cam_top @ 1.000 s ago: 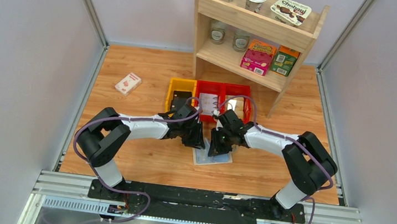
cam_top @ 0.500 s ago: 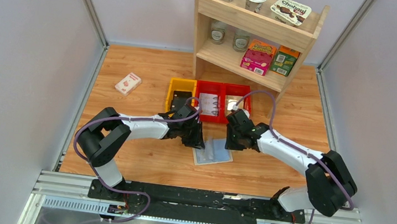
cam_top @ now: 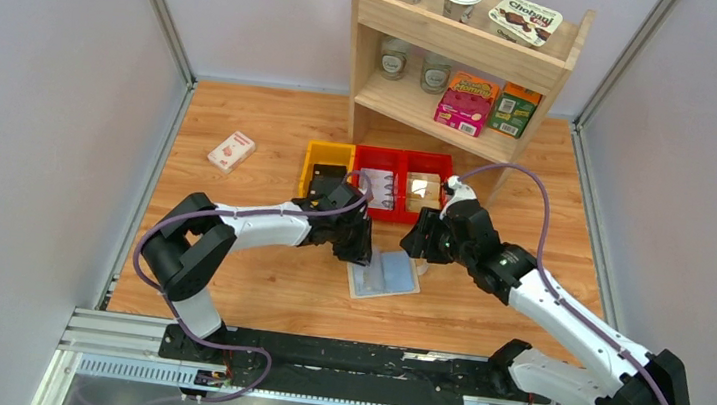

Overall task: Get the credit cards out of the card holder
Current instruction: Remove the credit card from the card holder.

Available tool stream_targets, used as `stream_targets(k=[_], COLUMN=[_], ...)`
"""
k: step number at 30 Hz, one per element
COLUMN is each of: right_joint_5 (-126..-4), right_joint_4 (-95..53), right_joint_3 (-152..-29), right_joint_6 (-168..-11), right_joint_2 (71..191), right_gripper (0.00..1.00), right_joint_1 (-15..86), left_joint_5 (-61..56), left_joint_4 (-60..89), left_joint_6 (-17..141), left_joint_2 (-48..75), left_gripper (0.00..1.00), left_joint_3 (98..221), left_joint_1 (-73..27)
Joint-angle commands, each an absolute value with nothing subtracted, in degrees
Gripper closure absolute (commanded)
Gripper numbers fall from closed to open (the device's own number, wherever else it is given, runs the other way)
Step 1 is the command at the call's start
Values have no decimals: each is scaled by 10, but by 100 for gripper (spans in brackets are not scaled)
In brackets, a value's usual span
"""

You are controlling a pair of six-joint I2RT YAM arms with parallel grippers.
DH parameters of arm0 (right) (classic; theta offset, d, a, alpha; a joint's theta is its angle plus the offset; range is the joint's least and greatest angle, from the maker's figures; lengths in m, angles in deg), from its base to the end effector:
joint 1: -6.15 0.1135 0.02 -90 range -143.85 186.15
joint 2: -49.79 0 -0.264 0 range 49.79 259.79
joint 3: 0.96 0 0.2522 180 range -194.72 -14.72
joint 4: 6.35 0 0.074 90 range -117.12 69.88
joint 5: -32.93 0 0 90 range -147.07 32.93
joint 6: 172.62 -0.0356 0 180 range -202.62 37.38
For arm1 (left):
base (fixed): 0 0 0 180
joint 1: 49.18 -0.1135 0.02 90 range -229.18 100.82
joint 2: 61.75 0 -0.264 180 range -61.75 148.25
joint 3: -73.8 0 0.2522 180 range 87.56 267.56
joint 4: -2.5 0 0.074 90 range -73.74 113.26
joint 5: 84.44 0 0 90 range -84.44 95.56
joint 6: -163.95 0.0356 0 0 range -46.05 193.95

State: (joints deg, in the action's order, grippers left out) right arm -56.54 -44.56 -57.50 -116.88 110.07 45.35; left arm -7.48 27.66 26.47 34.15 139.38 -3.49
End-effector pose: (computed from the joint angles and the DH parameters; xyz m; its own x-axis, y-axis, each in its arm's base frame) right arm 0.1725 0.1402 0.2531 -0.7809 0.0895 -0.6182 -0.2263 0.8819 0.4136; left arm 0.2223 -0.2392 0.1592 -0.9686 -0.0357 -0.2460 0.1073 0.8326 -0.5433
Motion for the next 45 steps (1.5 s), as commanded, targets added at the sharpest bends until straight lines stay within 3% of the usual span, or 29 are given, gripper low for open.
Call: stream_targets(k=[1, 9, 14, 24, 27, 33, 41, 45], right_joint_5=[-571, -532, -543, -660, -706, -743, -776, -769], right_joint_4=[-407, -427, -429, -381, -342, -279, -213, -213], right_joint_3=[-559, -540, -534, -534, -525, -518, -522, -529], right_joint_6=[-1158, -1147, -1145, -1137, -1150, -1176, -1217, -1230], right_joint_2=[1056, 992, 983, 1026, 1058, 1131, 1275, 1331], right_gripper=[46, 44, 43, 42, 46, 52, 59, 62], right_joint_1=[455, 454, 454, 454, 454, 454, 454, 454], left_joint_5=[-80, -133, -125, -25, 25, 104, 77, 36], left_joint_4=[301, 346, 366, 292, 287, 305, 247, 217], left_joint_6=[295, 325, 339, 368, 363, 345, 298, 290], left_joint_2=[359, 511, 527, 338, 258, 144, 102, 144], left_gripper=[67, 67, 67, 55, 51, 34, 34, 42], left_joint_3=[1473, 1602, 1631, 1553, 1493, 1376, 1276, 1285], left_joint_1=[-18, 0, 0, -1, -4, -8, -8, -8])
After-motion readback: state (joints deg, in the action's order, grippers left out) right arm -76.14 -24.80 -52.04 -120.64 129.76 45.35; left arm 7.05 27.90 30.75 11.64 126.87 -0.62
